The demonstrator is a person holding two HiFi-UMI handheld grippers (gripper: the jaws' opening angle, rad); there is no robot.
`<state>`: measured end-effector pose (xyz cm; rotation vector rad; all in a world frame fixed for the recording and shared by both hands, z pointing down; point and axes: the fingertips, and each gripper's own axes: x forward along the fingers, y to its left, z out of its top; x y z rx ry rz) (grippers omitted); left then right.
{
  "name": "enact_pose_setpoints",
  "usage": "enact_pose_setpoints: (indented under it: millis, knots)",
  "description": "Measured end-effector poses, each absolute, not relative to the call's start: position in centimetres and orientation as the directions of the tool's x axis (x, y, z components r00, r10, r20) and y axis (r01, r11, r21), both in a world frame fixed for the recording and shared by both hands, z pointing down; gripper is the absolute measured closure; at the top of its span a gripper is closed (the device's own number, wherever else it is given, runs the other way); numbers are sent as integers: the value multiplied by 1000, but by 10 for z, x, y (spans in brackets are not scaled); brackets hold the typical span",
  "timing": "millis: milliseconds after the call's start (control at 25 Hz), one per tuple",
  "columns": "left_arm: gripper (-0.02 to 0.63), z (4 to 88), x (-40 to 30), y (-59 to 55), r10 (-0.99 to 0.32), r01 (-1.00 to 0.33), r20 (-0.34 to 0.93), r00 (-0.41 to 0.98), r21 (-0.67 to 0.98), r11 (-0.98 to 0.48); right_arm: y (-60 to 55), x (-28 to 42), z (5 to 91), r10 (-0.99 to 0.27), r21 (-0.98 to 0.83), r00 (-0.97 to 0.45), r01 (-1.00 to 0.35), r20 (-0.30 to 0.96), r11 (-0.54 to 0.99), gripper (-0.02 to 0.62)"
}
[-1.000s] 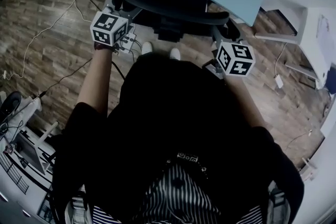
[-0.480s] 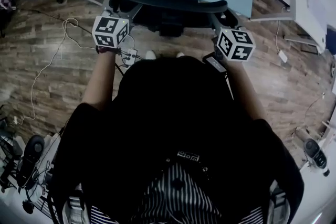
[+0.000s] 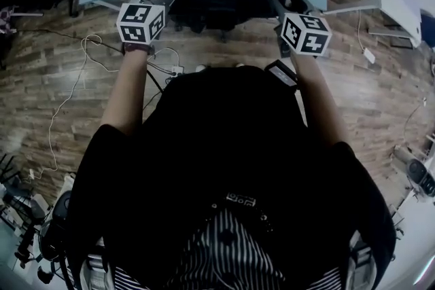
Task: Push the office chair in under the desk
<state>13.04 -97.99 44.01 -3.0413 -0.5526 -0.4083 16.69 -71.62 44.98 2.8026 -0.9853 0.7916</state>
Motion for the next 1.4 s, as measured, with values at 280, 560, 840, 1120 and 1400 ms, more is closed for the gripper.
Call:
enact_pose_setpoints:
  millis: [280,560,840,1120,1400]
  knots:
    - [248,428,118,-987,360,348,194,913,92,-933,-709,165,446,-569,-143,664,-582,484,-800,362]
    - [600,412,34,-986,289,260,179,940,166,-951,-676,111,426,-623,-200,615,-616,483,-762,594]
    - [600,379,21,-896,488,470,141,861,146,-871,-712,78,390,-695,-196,609,-681,383,-705,595]
    - [600,383,14,-868,558,536,145,817,168,-828,-769,31,398,-752,-179,518,-763,407,-622,595]
    - [600,388,11,-882,556,530,151,817,182,-828,-787,27,399,-770,-211,499,-767,398,-606,595]
